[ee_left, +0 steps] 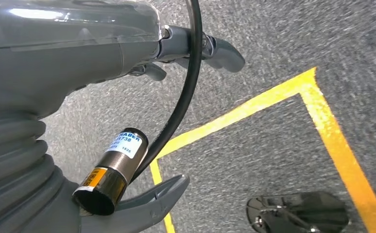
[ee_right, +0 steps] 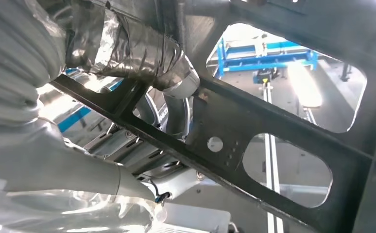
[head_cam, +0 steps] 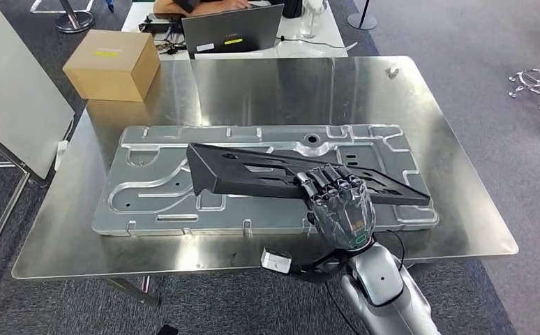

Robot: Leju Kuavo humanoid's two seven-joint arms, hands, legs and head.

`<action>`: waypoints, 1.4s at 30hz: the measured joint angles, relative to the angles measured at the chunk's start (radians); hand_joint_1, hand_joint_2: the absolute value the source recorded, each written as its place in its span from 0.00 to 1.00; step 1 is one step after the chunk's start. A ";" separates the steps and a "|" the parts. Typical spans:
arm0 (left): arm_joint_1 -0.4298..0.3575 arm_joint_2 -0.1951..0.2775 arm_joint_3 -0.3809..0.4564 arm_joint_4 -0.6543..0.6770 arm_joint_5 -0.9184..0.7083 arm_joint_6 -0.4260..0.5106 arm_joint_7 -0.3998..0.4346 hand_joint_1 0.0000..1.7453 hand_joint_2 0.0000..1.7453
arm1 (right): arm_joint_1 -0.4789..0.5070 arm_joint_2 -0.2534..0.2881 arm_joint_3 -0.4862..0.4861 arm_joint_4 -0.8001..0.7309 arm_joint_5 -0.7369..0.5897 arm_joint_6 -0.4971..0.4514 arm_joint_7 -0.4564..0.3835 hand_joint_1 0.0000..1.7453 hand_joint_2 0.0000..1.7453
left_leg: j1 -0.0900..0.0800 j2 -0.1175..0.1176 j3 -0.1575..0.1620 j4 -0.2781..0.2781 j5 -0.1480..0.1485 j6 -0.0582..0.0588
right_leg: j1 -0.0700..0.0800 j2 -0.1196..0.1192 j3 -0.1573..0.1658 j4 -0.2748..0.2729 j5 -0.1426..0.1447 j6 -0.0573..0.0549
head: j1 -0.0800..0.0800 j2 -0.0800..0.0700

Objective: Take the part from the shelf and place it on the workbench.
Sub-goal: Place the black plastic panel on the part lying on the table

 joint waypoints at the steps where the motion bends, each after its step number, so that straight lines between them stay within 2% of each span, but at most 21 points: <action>1: 0.001 0.000 0.000 0.000 0.000 0.000 0.000 0.00 1.00 | 0.002 -0.001 0.000 0.001 0.000 0.000 0.000 1.00 1.00 | 0.000 0.000 0.005 0.000 -0.005 0.002 | -0.001 0.000 -0.042 0.060 -0.012 0.002 | 0.000 0.000; 3: 0.002 0.000 0.002 0.000 0.000 0.000 0.000 0.00 1.00 | 0.006 -0.003 0.000 0.003 0.000 0.000 0.000 1.00 1.00 | -0.001 -0.002 0.020 0.001 -0.017 0.001 | -0.004 0.000 -0.077 0.074 0.029 0.003 | 0.000 0.000; 5: 0.003 0.000 0.003 0.000 0.000 0.000 0.000 0.00 1.00 | 0.006 -0.004 0.000 0.004 0.000 0.000 0.001 1.00 1.00 | -0.001 -0.003 0.041 0.001 -0.033 -0.003 | -0.004 -0.001 -0.041 -0.051 0.126 -0.003 | 0.000 0.000; 7: 0.001 0.000 0.004 0.000 0.000 -0.001 0.000 0.00 1.00 | 0.004 -0.005 0.000 0.005 0.000 0.000 0.003 1.00 1.00 | -0.004 -0.004 0.055 0.002 -0.047 -0.013 | 0.000 -0.002 0.004 -0.161 0.175 -0.012 | 0.000 0.000; 9: 0.000 0.000 0.005 0.000 0.000 -0.002 0.000 0.00 1.00 | 0.002 -0.007 0.001 0.006 0.000 0.000 0.007 1.00 1.00 | -0.006 -0.004 0.059 -0.001 -0.055 -0.025 | 0.006 -0.001 0.017 -0.187 0.167 -0.020 | 0.000 0.000; 12: -0.001 0.000 0.005 0.000 0.000 -0.003 0.000 0.00 1.00 | -0.001 -0.010 0.002 0.006 0.000 0.000 0.015 1.00 1.00 | -0.007 -0.002 0.061 0.015 -0.073 -0.040 | -0.003 0.003 0.035 -0.204 0.160 -0.036 | -0.003 0.000; 13: -0.001 0.000 0.005 0.000 0.000 -0.002 0.000 0.00 1.00 | -0.003 -0.010 0.003 0.006 0.000 0.000 0.018 1.00 1.00 | -0.006 -0.001 0.045 0.053 -0.091 -0.045 | -0.006 0.002 0.044 -0.209 0.157 -0.042 | -0.004 0.000; 15: -0.001 0.000 0.006 0.000 -0.001 -0.003 0.000 0.00 1.00 | -0.005 -0.012 0.006 0.006 0.000 0.000 0.022 1.00 1.00 | -0.002 -0.001 -0.030 0.185 -0.139 -0.051 | -0.006 0.000 0.056 -0.211 0.148 -0.050 | -0.006 0.000; 17: 0.002 0.000 0.006 0.000 -0.001 -0.003 0.000 0.00 1.00 | -0.005 -0.014 0.009 0.007 0.000 0.000 0.023 1.00 1.00 | -0.001 -0.001 -0.105 0.284 -0.150 -0.056 | -0.005 0.001 0.067 -0.210 0.136 -0.052 | -0.006 0.000; 19: 0.004 0.000 0.006 0.000 -0.001 -0.003 0.000 0.00 1.00 | -0.005 -0.015 0.012 0.009 0.000 0.000 0.025 1.00 1.00 | 0.000 -0.001 -0.112 0.240 -0.080 -0.056 | -0.006 0.004 0.084 -0.208 0.121 -0.049 | -0.006 0.000; 21: 0.004 0.000 0.006 0.000 -0.001 -0.003 0.000 0.00 1.00 | -0.006 -0.016 0.015 0.010 0.000 0.000 0.028 1.00 1.00 | -0.002 -0.001 -0.072 0.111 0.007 -0.051 | -0.004 0.005 0.101 -0.204 0.102 -0.041 | -0.006 0.000; 22: 0.003 0.000 0.007 0.000 -0.001 -0.003 0.000 0.00 1.00 | -0.007 -0.016 0.016 0.011 0.000 0.000 0.030 1.00 1.00 | -0.003 -0.001 -0.052 0.060 0.026 -0.047 | -0.003 0.006 0.104 -0.201 0.095 -0.036 | -0.007 0.000; 26: 0.003 0.000 0.008 0.000 -0.001 -0.002 0.001 0.00 1.00 | -0.008 -0.019 0.020 0.014 0.000 0.000 0.033 1.00 1.00 | -0.005 -0.004 -0.031 0.016 0.014 -0.025 | 0.000 0.006 0.106 -0.205 0.082 -0.014 | -0.005 0.000; 28: 0.003 0.000 0.009 0.000 -0.001 -0.002 0.001 0.00 1.00 | -0.009 -0.020 0.022 0.014 0.000 0.000 0.034 1.00 1.00 | -0.002 -0.003 -0.019 0.007 0.009 -0.011 | -0.002 0.003 0.089 -0.160 0.059 -0.004 | -0.004 0.000; 31: 0.002 -0.001 0.010 0.000 -0.001 -0.002 0.002 0.00 1.00 | -0.008 -0.022 0.023 0.016 0.000 0.000 0.037 1.00 1.00 | -0.002 -0.003 -0.004 0.004 -0.005 0.001 | -0.005 0.001 -0.028 0.036 -0.009 0.007 | -0.004 0.000; 32: 0.002 -0.001 0.011 0.000 -0.001 -0.002 0.002 0.00 1.00 | -0.006 -0.023 0.023 0.017 0.000 0.000 0.037 1.00 1.00 | -0.002 -0.003 0.003 0.005 -0.011 0.002 | -0.005 0.000 -0.065 0.082 -0.011 0.008 | -0.004 0.000; 34: 0.004 -0.001 0.012 0.000 -0.001 -0.002 0.003 0.00 1.00 | -0.005 -0.024 0.024 0.020 0.000 0.000 0.037 1.00 1.00 | -0.003 -0.004 0.024 0.005 -0.026 0.001 | -0.004 0.000 -0.082 0.058 0.052 0.004 | -0.004 0.000; 36: 0.004 -0.002 0.012 0.001 -0.001 -0.002 0.003 0.00 1.00 | -0.006 -0.025 0.024 0.021 0.000 0.000 0.038 1.00 1.00 | -0.005 -0.006 0.048 0.004 -0.044 -0.004 | 0.000 0.000 -0.039 -0.076 0.150 -0.008 | -0.004 0.000; 37: 0.003 -0.003 0.012 0.001 -0.001 -0.002 0.003 0.00 1.00 | -0.007 -0.026 0.024 0.022 0.000 0.000 0.038 1.00 1.00 | -0.006 -0.007 0.056 0.004 -0.051 -0.008 | 0.004 0.000 -0.015 -0.135 0.177 -0.016 | -0.004 0.000; 40: 0.000 -0.004 0.013 0.002 -0.002 -0.002 0.003 0.00 1.00 | -0.009 -0.028 0.025 0.023 0.000 0.000 0.041 1.00 1.00 | -0.007 -0.006 0.063 -0.002 -0.062 -0.024 | 0.013 0.000 0.010 -0.189 0.170 -0.032 | -0.005 0.000; 42: 0.000 -0.004 0.013 0.001 -0.002 -0.002 0.001 0.00 1.00 | -0.009 -0.029 0.025 0.023 0.000 0.000 0.042 1.00 1.00 | -0.006 -0.003 0.071 -0.007 -0.059 -0.035 | 0.008 0.001 0.022 -0.200 0.166 -0.037 | -0.005 0.000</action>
